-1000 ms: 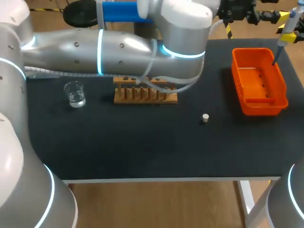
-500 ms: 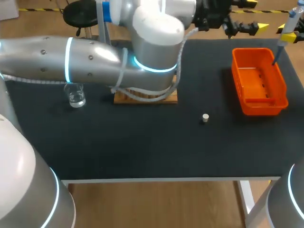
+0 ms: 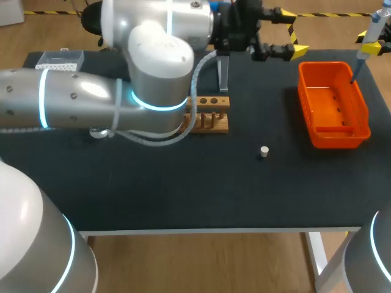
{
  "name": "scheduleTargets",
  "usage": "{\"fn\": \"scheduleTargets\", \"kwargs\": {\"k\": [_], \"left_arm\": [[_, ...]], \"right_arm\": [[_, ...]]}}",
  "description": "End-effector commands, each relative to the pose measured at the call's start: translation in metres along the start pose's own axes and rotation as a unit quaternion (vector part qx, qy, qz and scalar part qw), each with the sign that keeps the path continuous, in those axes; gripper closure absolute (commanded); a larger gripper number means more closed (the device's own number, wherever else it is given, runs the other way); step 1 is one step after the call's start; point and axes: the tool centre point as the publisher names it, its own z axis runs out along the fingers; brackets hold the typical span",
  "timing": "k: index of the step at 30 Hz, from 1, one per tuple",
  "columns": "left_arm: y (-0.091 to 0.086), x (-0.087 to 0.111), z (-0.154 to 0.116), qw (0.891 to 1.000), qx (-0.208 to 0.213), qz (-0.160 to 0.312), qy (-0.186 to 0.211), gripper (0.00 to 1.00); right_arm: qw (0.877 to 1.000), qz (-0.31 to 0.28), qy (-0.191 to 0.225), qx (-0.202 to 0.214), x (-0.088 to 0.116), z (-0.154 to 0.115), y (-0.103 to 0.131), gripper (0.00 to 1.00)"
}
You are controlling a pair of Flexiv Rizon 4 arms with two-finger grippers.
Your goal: Invert the test tube, pick up the pipette, mount the tip to pipette, aspirate from beaker and dispense into the tube, eject the tip, return the pipette, and cap with the stopper.
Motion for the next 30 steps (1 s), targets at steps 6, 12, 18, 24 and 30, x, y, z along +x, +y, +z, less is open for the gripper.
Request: {"fn": "scheduleTargets", "kwargs": {"k": [6, 12, 18, 24, 30], "left_arm": [[0.038, 0.019, -0.051, 0.999, 0.044, -0.018, -0.014, 0.00], [0.057, 0.023, -0.068, 0.997, 0.063, -0.031, -0.023, 0.00], [0.072, 0.024, -0.083, 0.997, 0.071, -0.036, -0.023, 0.00], [0.082, 0.024, -0.101, 0.996, 0.074, -0.039, -0.029, 0.00], [0.088, 0.023, -0.117, 0.996, 0.072, -0.042, -0.034, 0.00]], "right_arm": [[1.000, 0.000, 0.002, 0.001, -0.001, -0.001, 0.000, 1.00], [1.000, 0.000, 0.002, 0.001, -0.001, -0.001, 0.000, 1.00], [1.000, 0.000, 0.002, 0.001, -0.001, -0.001, 0.000, 1.00], [1.000, 0.000, 0.002, 0.001, -0.001, -0.001, 0.000, 1.00], [1.000, 0.000, 0.002, 0.001, -0.001, -0.001, 0.000, 1.00]]}}
